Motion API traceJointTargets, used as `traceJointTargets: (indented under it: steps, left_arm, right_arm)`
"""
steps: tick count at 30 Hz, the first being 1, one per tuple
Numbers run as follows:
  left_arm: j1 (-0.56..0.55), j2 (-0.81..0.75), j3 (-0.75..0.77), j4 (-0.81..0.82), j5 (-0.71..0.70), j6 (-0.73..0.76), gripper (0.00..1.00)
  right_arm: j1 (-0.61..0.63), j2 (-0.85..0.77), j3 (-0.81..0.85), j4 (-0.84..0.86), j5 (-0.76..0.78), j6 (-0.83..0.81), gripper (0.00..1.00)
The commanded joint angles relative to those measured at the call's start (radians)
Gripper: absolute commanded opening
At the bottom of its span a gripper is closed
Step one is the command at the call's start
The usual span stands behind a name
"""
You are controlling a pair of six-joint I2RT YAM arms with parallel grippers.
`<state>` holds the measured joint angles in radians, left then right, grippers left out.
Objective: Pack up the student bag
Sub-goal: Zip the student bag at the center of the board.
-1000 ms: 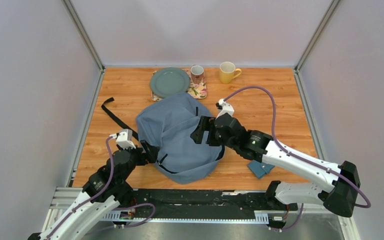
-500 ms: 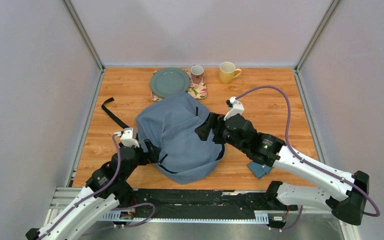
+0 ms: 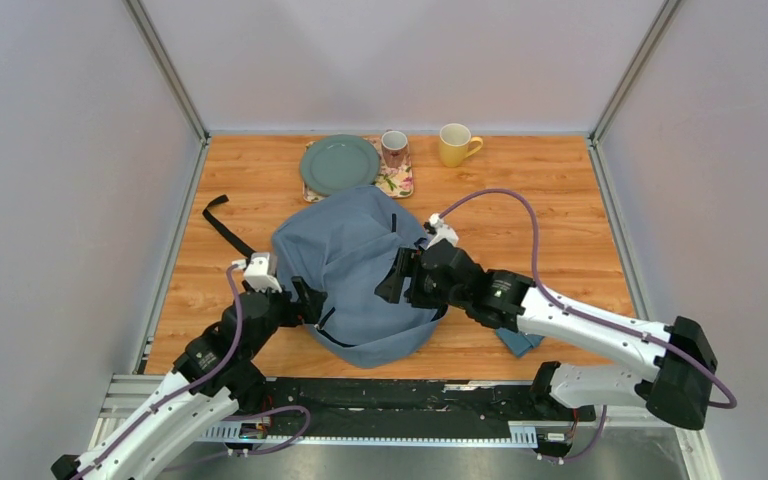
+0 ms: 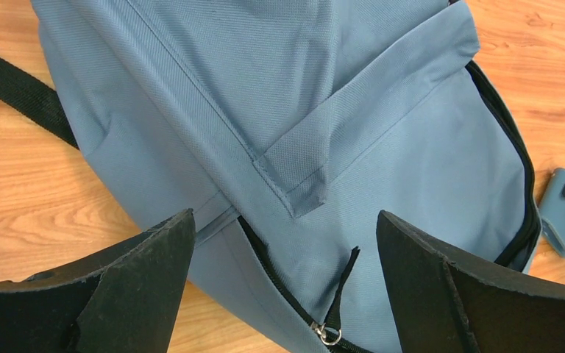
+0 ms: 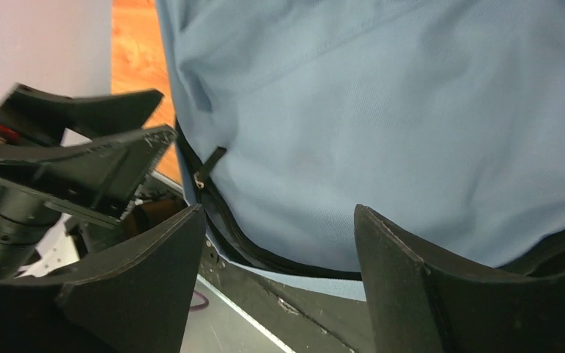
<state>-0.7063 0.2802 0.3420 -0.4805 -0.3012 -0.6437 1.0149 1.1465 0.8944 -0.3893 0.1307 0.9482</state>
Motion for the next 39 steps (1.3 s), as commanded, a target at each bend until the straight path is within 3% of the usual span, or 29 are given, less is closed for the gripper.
traceJointTargets:
  steps: [1, 12, 20, 29, 39]
  left_arm:
    - [0.002, 0.028, -0.014, 0.071, -0.016, 0.004, 0.99]
    - [0.002, -0.012, -0.040, -0.036, -0.117, -0.134, 0.96]
    - [0.004, 0.086, -0.034, -0.067, -0.144, -0.140, 0.96]
    - [0.004, 0.074, -0.078, 0.013, -0.173, -0.148, 0.75]
    - [0.002, 0.083, -0.098, 0.065, -0.156, -0.131, 0.73]
  right_arm:
    - [0.048, 0.070, 0.008, 0.055, -0.029, 0.072, 0.71]
    - [0.123, 0.147, 0.055, 0.083, -0.003, 0.075, 0.63]
    - [0.148, 0.173, 0.049, 0.115, 0.029, 0.116, 0.61]
    - [0.231, 0.203, 0.107, 0.006, 0.205, 0.268, 0.59]
    - [0.297, 0.357, 0.256, -0.059, 0.284, 0.362, 0.57]
